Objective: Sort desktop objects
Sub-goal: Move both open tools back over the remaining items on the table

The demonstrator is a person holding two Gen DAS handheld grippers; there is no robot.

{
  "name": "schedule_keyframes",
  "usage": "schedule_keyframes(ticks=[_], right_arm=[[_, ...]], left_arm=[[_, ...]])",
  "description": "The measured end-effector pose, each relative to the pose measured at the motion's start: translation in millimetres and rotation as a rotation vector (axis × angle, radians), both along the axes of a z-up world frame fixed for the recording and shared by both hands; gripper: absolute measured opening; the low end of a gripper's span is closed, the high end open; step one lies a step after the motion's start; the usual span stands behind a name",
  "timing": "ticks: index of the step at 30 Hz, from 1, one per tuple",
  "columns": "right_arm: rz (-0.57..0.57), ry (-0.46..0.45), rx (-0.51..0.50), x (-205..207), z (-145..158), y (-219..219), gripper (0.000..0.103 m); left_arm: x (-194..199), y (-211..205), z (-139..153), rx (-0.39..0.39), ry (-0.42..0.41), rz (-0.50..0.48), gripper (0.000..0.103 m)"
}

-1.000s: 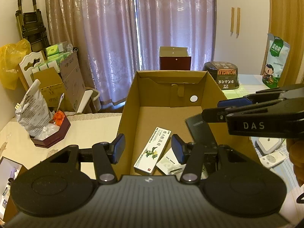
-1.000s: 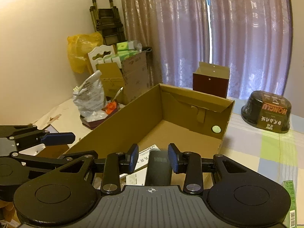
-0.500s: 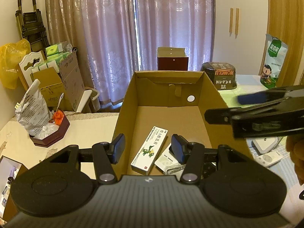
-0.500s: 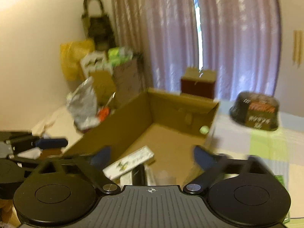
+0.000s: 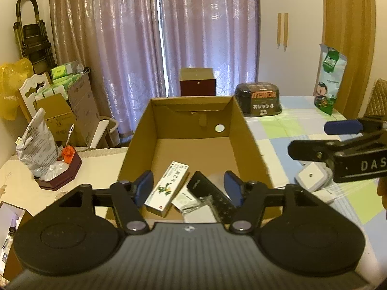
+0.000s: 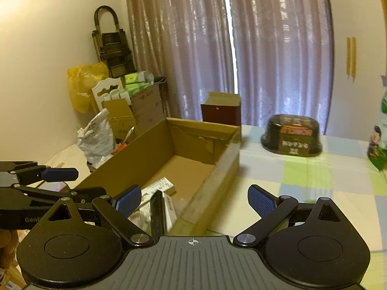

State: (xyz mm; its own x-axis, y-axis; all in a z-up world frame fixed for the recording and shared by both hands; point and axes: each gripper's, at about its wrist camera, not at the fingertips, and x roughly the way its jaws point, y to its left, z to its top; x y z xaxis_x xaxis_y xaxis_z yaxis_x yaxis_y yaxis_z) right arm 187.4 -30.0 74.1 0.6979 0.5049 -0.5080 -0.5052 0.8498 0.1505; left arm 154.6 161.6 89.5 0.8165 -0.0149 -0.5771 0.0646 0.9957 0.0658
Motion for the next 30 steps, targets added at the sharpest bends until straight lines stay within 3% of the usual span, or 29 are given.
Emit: schedule_keyframes(ticks=[5, 13, 22, 30], right_arm=[[-0.024, 0.012, 0.001, -25, 2, -29, 0.097], [-0.089, 0.052, -0.026, -72, -12, -85, 0.097], [-0.201, 0.159, -0.059, -97, -50, -152, 0.097], [-0.176, 0.165, -0.096, -77, -62, -182, 0.097]], left_arm=[[-17, -17, 5, 0.0, -0.006, -0.011, 0.072], [-53, -45, 4, -0.024, -0.007, -0.042, 0.1], [-78, -99, -23, -0.069, 0.061, -0.113, 0.102], [-79, -147, -52, -0.081, 0.134, -0.176, 0.102]])
